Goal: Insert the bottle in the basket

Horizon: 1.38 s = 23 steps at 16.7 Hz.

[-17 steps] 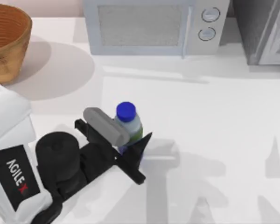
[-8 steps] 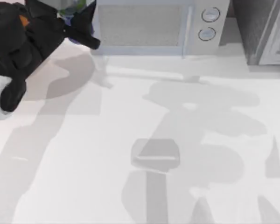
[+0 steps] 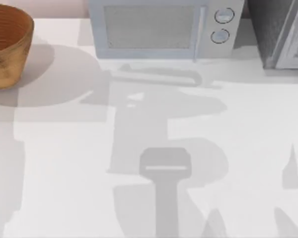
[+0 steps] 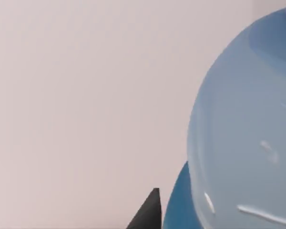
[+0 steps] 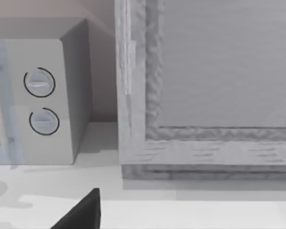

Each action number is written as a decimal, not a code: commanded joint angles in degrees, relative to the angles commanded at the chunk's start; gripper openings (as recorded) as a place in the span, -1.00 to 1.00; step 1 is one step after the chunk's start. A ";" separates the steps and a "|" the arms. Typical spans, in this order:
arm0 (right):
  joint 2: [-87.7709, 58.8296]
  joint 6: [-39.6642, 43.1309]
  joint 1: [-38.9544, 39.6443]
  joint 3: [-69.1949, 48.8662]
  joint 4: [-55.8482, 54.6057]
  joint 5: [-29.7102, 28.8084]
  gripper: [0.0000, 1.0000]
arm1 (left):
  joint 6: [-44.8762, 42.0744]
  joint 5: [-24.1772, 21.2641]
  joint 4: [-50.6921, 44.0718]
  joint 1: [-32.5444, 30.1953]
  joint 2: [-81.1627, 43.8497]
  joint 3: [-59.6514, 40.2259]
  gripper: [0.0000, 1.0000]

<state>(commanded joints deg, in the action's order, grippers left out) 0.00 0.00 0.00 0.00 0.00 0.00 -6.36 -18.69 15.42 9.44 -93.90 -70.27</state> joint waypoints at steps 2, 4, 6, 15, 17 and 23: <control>0.00 0.00 0.00 0.00 0.00 0.00 1.00 | 0.32 0.18 -4.73 3.59 0.31 -1.80 -1.00; 0.00 0.00 0.00 0.00 0.00 0.00 1.00 | 0.57 0.34 -7.03 5.46 0.41 -2.43 -1.00; 0.00 0.00 0.00 0.00 0.00 0.00 1.00 | 0.60 0.37 -7.30 5.69 0.42 -2.48 -1.00; 0.00 0.00 0.00 0.00 0.00 0.00 1.00 | 0.79 1.45 -2.88 4.51 -6.25 -4.62 -1.00; 0.00 0.00 0.00 0.00 0.00 0.00 1.00 | 0.91 1.76 -0.82 4.08 -9.35 -5.41 -1.00; 0.00 0.00 0.00 0.00 0.00 0.00 1.00 | 1.08 2.27 0.83 3.55 -11.31 -6.24 -1.00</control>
<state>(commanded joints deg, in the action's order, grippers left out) 0.00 0.00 0.00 0.00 0.00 0.00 -5.29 -16.43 16.26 12.99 -105.21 -76.50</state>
